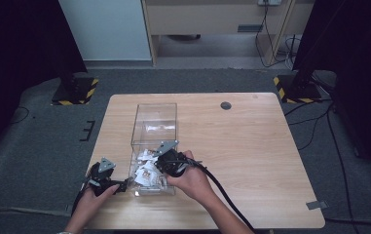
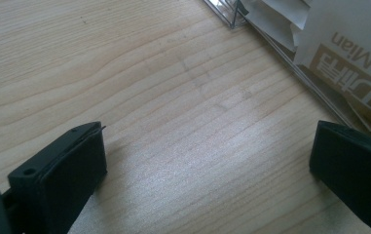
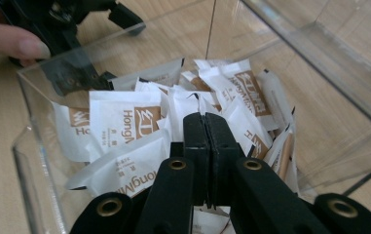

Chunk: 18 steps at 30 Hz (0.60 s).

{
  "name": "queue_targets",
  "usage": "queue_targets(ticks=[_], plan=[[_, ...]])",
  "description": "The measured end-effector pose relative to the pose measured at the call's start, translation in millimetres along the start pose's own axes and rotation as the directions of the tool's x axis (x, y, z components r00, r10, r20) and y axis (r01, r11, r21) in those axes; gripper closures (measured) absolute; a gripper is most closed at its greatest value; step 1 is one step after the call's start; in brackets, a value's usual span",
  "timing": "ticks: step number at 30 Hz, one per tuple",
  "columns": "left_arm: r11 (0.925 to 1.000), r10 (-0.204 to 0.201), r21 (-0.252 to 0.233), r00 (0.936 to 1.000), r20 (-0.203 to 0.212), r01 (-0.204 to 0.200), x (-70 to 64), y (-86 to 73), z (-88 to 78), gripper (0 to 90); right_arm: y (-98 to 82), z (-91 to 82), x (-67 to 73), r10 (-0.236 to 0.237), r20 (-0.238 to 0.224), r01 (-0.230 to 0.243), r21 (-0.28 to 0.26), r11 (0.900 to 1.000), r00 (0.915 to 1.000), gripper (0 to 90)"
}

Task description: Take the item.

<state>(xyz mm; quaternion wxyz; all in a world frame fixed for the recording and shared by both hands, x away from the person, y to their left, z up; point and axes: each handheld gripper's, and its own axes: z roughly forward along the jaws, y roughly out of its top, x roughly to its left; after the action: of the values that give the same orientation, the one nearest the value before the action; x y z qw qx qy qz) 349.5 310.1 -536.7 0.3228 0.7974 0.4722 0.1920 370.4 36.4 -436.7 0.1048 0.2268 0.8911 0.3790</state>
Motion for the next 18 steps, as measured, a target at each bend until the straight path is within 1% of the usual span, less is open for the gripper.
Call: queue_targets(ticks=[1,2,5,6,7,8,9,10,11,13,14,18], plan=[[1.0,0.0,0.0,1.0,0.0,0.0,0.0,0.0,0.0,0.0,0.0,0.0,0.0,0.0,0.0,0.0,0.0,1.0,1.0,89.0],[1.0,0.001,0.001,1.0,-0.001,-0.001,0.1,0.0,0.0,0.0,0.9,-3.8,0.1,0.003,-0.004,-0.003,-0.01,1.0,1.0,89.0],[1.0,0.001,0.001,1.0,-0.001,-0.001,0.0,0.2,0.1,0.0,4.6,-16.1,0.1,0.0,-0.003,0.0,-0.035,0.999,1.0,89.1],[1.0,0.001,0.001,1.0,0.0,-0.001,0.1,0.2,0.1,0.0,6.5,-24.6,0.1,-0.002,-0.002,0.002,-0.052,0.999,1.0,89.1],[1.0,0.001,0.0,1.0,-0.001,-0.001,0.0,0.1,0.1,0.0,6.5,-24.6,0.1,-0.002,-0.002,0.002,-0.052,0.999,1.0,89.1],[1.0,0.001,0.0,1.0,-0.001,-0.001,0.0,0.1,0.1,0.0,7.7,-32.3,-0.6,-0.001,0.004,0.002,-0.069,0.998,1.0,89.2],[1.0,0.001,0.0,1.0,-0.001,-0.001,0.0,0.1,0.1,0.0,8.3,-35.5,-1.4,0.001,0.006,-0.001,-0.078,0.997,1.0,89.2],[1.0,0.001,0.0,1.0,-0.001,-0.001,0.0,0.1,0.1,0.0,8.3,-35.5,-1.4,0.001,0.006,-0.001,-0.078,0.997,1.0,89.2],[1.0,0.001,0.0,1.0,-0.001,-0.001,0.0,0.1,0.1,0.0,9.7,-40.6,-3.7,0.011,0.015,-0.01,-0.096,0.995,0.9998,89.2],[1.0,0.001,0.0,1.0,-0.001,-0.001,0.0,0.1,0.1,0.0,10.5,-42.9,-5.2,0.018,0.01,-0.017,-0.104,0.994,0.9998,89.2],[1.0,-0.001,-0.001,1.0,0.006,0.001,-0.1,0.1,0.6,0.0,11.3,-45.0,-6.6,0.017,0.011,-0.016,-0.106,0.994,0.9998,89.2],[1.0,-0.001,-0.001,1.0,0.007,0.001,-0.2,0.1,0.5,0.0,14.0,-51.4,-10.2,0.024,0.015,-0.022,-0.12,0.992,0.9996,89.3]])
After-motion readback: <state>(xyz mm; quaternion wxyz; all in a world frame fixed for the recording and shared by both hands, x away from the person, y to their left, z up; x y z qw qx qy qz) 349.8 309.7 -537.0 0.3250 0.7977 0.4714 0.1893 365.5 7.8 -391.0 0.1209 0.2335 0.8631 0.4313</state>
